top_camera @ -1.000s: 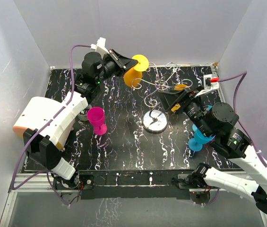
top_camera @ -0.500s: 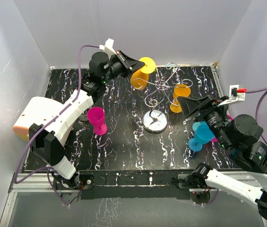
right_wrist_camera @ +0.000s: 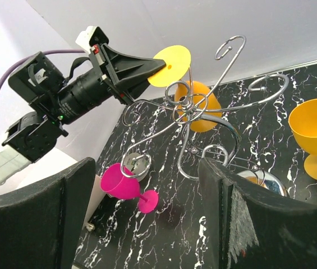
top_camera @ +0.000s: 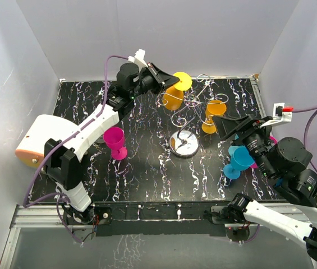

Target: Place the wine glass upside down on the wine glass rack

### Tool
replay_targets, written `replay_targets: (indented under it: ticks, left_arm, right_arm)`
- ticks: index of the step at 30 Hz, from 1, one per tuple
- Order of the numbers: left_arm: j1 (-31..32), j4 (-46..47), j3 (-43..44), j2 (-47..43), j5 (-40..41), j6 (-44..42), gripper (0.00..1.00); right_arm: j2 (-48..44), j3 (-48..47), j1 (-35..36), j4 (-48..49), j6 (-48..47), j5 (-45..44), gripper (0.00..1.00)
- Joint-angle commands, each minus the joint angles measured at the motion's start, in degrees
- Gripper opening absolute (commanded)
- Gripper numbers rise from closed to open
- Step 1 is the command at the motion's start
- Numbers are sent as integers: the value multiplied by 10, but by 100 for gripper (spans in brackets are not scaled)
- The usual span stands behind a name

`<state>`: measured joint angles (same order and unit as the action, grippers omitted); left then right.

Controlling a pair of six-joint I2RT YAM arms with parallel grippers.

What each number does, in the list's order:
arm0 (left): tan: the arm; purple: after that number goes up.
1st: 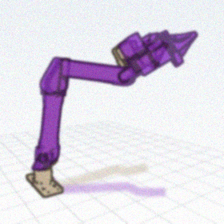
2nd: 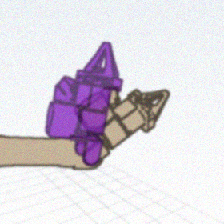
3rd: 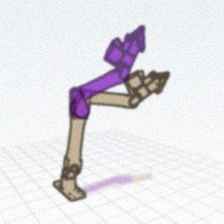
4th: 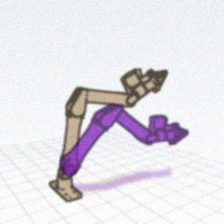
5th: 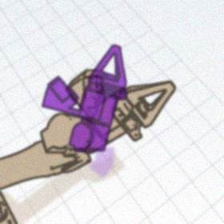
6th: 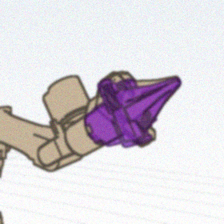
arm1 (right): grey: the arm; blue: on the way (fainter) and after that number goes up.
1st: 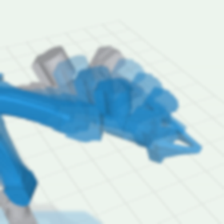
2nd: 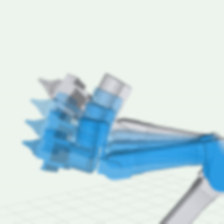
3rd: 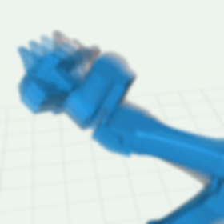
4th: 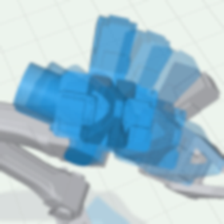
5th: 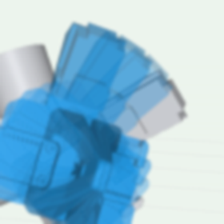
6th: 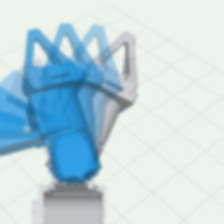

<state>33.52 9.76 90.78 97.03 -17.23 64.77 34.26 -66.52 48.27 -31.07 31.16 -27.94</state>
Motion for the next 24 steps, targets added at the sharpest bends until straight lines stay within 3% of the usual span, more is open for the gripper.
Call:
replay_targets:
  ticks: [1,15,24]
  left_arm:
    - [2,17,45,2,-3,-3,0]
    - [2,-5,102,42,48,-32,0]
    - [-11,-15,77,31,62,-37,0]
  right_arm:
    - [-10,8,2,22,7,-1,72]
    - [-8,15,2,49,16,37,72]
    - [-13,24,2,26,26,19,72]
